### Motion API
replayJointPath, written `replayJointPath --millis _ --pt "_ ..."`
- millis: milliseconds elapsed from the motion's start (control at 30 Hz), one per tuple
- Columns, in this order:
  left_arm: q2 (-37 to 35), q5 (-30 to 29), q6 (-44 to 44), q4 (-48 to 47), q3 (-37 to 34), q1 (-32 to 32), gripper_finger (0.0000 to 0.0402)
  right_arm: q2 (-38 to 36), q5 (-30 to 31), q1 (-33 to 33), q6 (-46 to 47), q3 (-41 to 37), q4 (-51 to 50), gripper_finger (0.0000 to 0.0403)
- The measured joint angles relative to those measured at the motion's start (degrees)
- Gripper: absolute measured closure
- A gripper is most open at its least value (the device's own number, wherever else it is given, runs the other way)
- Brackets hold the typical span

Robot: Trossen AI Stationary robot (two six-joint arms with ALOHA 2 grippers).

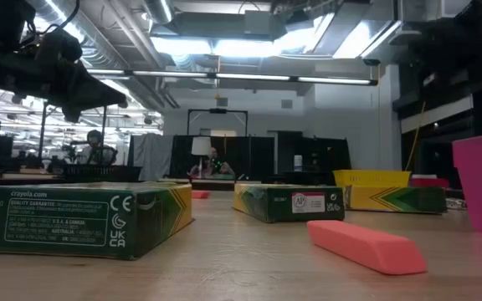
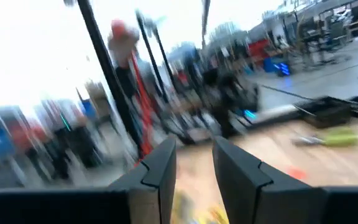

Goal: Pick & Place School Supplies
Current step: Put the crayon box into the pink bin

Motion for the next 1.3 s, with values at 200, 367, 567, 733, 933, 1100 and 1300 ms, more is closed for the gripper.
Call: replayJointPath --millis 200,367,567,733,933,1100,1300 --pt "0.00 0.02 0.00 0.00 0.02 0.00 0.0391 0.00 10.28 0.00 21.52 0.02 5.67 0.0295" --pt "0.02 0.00 0.00 0.00 0.01 0.00 0.0388 0.00 15.36 0.00 33.12 0.02 6.69 0.0295" --pt "0.00 -2.39 -0.04 1.76 0.01 0.04 0.0391 0.00 12.02 1.01 39.81 0.02 16.29 0.0295" --pt "0.02 -2.95 -19.92 6.10 0.00 -0.11 0.0387 0.25 18.58 4.28 31.17 0.02 23.48 0.0295" --pt "0.74 -1.05 -42.23 13.13 0.00 -0.20 0.0387 6.47 26.21 6.97 16.22 1.02 35.53 0.0295" --pt "0.76 7.52 -38.33 23.95 0.00 -1.49 0.0387 17.16 23.12 7.93 8.99 7.44 39.30 0.0295" --pt "0.76 16.21 -35.20 39.45 0.02 -3.52 0.0386 30.97 15.47 9.13 -2.62 19.70 43.71 0.0295"
